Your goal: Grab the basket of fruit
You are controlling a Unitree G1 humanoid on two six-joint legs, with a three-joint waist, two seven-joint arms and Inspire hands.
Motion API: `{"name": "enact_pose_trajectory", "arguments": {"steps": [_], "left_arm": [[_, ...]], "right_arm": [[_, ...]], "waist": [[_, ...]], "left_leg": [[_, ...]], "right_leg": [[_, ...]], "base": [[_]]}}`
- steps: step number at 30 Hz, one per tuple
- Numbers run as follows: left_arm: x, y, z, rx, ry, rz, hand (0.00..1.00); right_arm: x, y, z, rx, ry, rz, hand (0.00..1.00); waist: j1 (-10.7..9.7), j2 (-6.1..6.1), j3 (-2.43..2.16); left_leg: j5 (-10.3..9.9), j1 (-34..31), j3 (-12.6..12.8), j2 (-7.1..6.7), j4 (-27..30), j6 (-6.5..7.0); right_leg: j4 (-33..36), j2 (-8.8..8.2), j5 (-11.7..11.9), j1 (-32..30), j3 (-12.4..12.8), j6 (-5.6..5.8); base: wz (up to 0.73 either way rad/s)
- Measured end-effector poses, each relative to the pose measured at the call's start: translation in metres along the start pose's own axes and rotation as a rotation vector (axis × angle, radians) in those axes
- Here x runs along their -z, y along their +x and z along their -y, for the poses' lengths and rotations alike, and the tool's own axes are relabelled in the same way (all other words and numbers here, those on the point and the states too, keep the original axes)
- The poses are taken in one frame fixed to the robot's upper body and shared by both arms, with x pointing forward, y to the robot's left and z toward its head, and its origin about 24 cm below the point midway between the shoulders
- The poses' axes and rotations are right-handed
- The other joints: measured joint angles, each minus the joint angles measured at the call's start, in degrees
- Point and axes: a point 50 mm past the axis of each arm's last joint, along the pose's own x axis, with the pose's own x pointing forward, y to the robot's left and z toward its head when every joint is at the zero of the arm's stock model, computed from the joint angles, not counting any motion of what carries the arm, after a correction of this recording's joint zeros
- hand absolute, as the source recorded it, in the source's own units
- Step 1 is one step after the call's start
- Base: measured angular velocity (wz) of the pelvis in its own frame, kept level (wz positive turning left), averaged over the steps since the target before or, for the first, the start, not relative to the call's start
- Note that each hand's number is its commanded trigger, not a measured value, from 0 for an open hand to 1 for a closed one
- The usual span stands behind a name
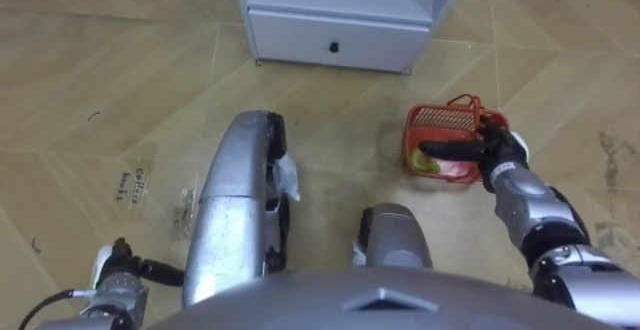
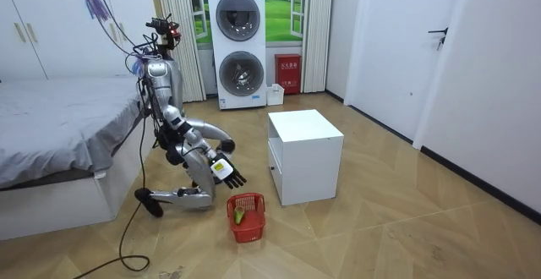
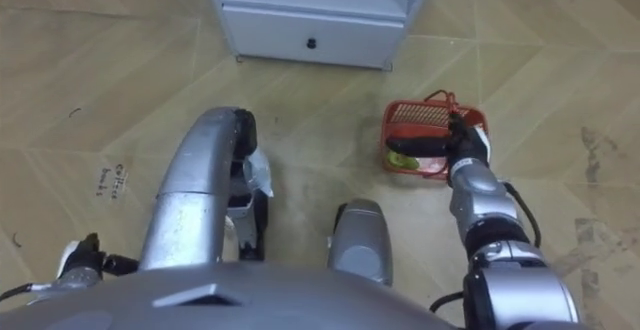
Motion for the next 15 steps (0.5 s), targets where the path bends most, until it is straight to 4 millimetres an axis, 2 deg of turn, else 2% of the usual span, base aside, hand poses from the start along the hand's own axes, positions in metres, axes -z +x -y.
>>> {"name": "enact_pose_trajectory", "arguments": {"steps": [1,3,4,5,6,7,8,9,10,11,15], "left_arm": [[0.002,0.0,0.0,0.0,0.001,0.0,0.0],[0.008,-0.001,0.001,0.002,0.004,-0.011,0.0],[0.012,-0.002,0.001,0.003,0.007,-0.02,0.0],[0.013,-0.003,0.005,0.013,-0.002,-0.022,0.0],[0.012,-0.004,0.008,0.024,-0.003,-0.017,0.0],[0.011,-0.004,0.009,0.031,-0.015,-0.003,0.0],[0.003,-0.003,0.01,0.036,-0.014,0.035,0.0],[-0.002,-0.003,0.009,0.039,-0.017,0.055,0.0],[-0.005,-0.002,0.007,0.041,-0.015,0.072,0.0],[-0.004,-0.001,0.003,0.034,0.001,0.072,0.0],[-0.003,-0.002,0.004,0.041,0.039,0.076,0.0]], "right_arm": [[-0.01,0.0,0.002,0.024,-0.017,0.043,0.0],[-0.027,-0.001,0.003,0.052,-0.028,0.121,0.0],[-0.036,-0.002,0.004,0.07,-0.034,0.169,0.0],[-0.044,-0.002,0.01,0.097,-0.035,0.204,0.0],[-0.049,-0.002,0.012,0.11,-0.037,0.215,0.0],[-0.055,-0.002,0.014,0.131,-0.034,0.236,0.0],[-0.061,-0.002,0.02,0.157,-0.037,0.26,0.0],[-0.064,-0.002,0.024,0.171,-0.041,0.267,0.0],[-0.065,-0.003,0.026,0.186,-0.04,0.271,0.0],[-0.068,-0.003,0.026,0.187,-0.051,0.285,0.0],[-0.093,-0.002,0.029,0.216,-0.057,0.357,0.0]], "waist": [[0.0,-0.39,0.13],[-0.6,-0.72,0.27],[-0.8,-0.84,0.28],[-1.0,-0.41,0.56],[-0.6,0.16,0.62],[-0.8,-0.13,0.77],[-1.4,-0.41,0.87],[-1.3,-0.53,0.98],[-0.6,-0.57,0.64],[-1.2,-1.17,0.28],[-1.9,-1.81,0.71]], "left_leg": [[0.0,0.0,-0.1,-0.09,0.7,-0.29],[0.1,-0.1,-0.8,-0.51,3.0,-0.44],[0.2,-0.2,-1.8,-1.45,5.3,-0.7],[0.5,-0.7,-3.4,-2.0,8.0,-1.32],[1.0,-1.1,-4.3,-2.47,8.4,-2.25],[2.3,-2.0,-4.2,-4.17,8.1,-3.99],[2.4,-4.3,-2.9,-5.47,3.7,-3.74],[2.7,-5.7,-2.0,-5.33,1.1,-4.13],[4.6,-6.2,-2.1,-5.27,0.3,-4.86],[4.4,-5.9,-1.9,-5.38,0.2,-4.4],[4.4,-5.6,-1.9,-5.82,0.6,-4.1]], "right_leg": [[0.8,-0.19,-0.4,0.2,0.1,-0.64],[2.1,-0.15,-1.9,1.8,0.5,-0.96],[3.3,0.09,-2.6,3.4,0.9,-1.45],[4.2,1.14,-2.7,5.0,1.1,-1.6],[4.0,1.86,-2.8,5.1,1.3,-1.51],[3.7,1.12,-2.8,5.2,1.7,-1.5],[3.3,0.1,-2.6,4.9,1.7,-0.98],[3.2,-0.01,-2.6,4.7,1.7,-0.61],[2.7,-0.13,-2.6,4.7,2.4,-0.57],[1.9,-0.68,-2.7,5.2,2.1,-0.55],[1.2,-1.18,-2.8,5.8,2.1,-0.35]], "base": [[-0.07],[-0.21],[-0.38],[-0.36],[-0.25],[0.1],[0.21],[0.06],[-0.07],[-0.06],[0.0]]}}
